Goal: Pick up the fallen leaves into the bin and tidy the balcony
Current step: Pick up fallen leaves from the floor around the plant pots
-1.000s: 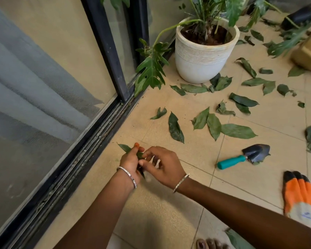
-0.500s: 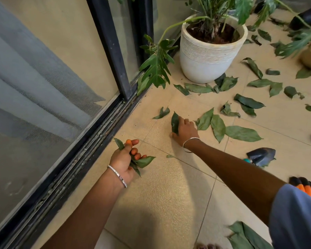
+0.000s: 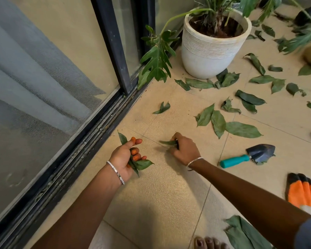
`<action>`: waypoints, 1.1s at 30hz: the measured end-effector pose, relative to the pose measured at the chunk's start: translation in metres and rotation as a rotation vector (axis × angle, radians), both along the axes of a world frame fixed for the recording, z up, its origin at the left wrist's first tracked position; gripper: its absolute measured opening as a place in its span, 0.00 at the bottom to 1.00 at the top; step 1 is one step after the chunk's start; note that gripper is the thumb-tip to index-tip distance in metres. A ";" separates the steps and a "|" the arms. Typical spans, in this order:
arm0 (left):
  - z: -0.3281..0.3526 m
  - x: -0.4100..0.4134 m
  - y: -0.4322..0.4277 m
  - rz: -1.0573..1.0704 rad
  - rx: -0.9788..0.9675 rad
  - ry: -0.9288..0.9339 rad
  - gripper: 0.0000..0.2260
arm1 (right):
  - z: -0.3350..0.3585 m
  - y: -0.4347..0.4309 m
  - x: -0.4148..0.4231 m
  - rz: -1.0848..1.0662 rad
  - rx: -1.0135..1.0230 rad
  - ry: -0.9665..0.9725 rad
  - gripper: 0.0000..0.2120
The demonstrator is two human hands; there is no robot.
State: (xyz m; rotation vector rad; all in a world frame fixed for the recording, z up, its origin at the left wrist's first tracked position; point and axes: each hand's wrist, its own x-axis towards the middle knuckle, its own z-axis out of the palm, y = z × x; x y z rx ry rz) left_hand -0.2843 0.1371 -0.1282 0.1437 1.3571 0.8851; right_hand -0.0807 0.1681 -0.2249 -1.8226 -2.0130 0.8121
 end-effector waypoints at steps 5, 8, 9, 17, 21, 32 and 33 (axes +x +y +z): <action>0.001 0.005 -0.001 -0.032 0.001 0.000 0.12 | -0.014 -0.008 0.002 0.105 -0.017 -0.123 0.09; 0.002 0.007 0.000 -0.031 0.002 -0.001 0.11 | -0.015 -0.008 0.000 0.090 -0.003 -0.167 0.07; 0.002 0.009 0.000 -0.033 0.001 0.000 0.11 | -0.017 -0.009 -0.002 0.117 -0.005 -0.211 0.07; 0.002 0.028 0.003 -0.060 -0.007 -0.008 0.12 | 0.014 0.004 0.028 -0.193 -0.094 0.076 0.03; 0.001 0.044 0.008 -0.083 -0.008 -0.029 0.11 | 0.032 0.020 0.077 -0.586 -0.275 0.678 0.10; -0.009 0.075 0.021 -0.116 -0.048 -0.074 0.10 | 0.018 0.049 0.181 -0.832 -0.191 0.160 0.13; -0.010 0.076 0.023 -0.114 -0.052 -0.075 0.10 | 0.017 0.050 0.180 -0.760 -0.200 0.084 0.16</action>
